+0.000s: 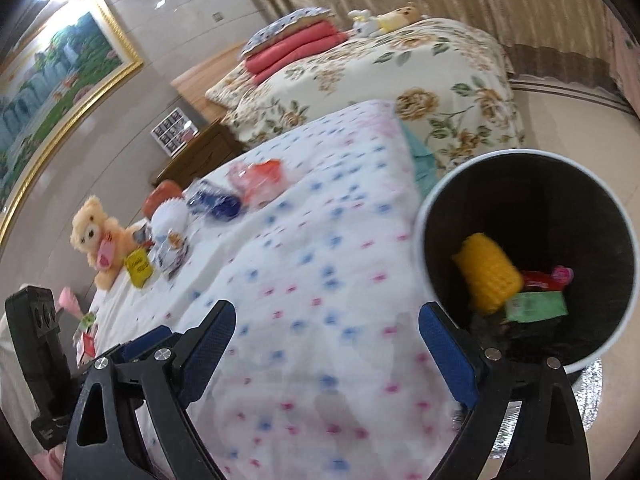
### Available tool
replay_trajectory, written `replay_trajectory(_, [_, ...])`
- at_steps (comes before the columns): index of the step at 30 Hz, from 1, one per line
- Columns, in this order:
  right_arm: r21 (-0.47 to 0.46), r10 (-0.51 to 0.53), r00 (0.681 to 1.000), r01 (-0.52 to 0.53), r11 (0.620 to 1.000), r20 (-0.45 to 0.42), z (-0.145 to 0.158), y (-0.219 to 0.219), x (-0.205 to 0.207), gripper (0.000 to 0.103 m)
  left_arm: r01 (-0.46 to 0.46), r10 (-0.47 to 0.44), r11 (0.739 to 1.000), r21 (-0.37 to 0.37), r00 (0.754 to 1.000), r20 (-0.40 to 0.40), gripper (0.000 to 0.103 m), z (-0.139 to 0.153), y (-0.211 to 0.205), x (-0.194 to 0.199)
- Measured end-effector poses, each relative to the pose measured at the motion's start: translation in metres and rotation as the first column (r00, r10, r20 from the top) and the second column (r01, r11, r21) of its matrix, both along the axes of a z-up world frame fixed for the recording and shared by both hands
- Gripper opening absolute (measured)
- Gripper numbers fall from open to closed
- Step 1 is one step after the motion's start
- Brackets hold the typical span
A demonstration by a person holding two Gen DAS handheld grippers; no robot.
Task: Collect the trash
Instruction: 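Move both tools back over the bed toward the remaining snack bags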
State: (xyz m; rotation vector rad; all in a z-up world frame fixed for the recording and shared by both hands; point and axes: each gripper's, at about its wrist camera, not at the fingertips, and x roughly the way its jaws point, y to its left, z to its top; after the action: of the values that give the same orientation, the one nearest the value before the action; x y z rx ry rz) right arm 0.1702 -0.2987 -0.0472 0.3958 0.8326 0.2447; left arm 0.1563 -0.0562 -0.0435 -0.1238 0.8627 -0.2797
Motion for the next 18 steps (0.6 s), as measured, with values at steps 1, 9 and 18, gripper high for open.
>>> replay_trajectory(1, [-0.003, 0.015, 1.000, -0.015, 1.000, -0.001, 0.000, 0.007, 0.002, 0.094, -0.010, 0.010, 1.000, 0.002, 1.000, 0.001, 0.058, 0.000, 0.006, -0.001])
replay_trajectory(9, [-0.019, 0.112, 0.994, -0.112, 0.994, -0.003, 0.001, 0.054, 0.012, 0.094, -0.106, 0.106, 0.994, 0.005, 0.994, -0.005, 0.058, -0.006, 0.055, -0.002])
replay_trajectory(18, [-0.034, 0.184, 0.983, -0.184, 0.982, 0.009, 0.004, 0.097, 0.026, 0.094, -0.174, 0.174, 0.985, 0.009, 0.985, 0.013, 0.058, -0.006, 0.098, 0.006])
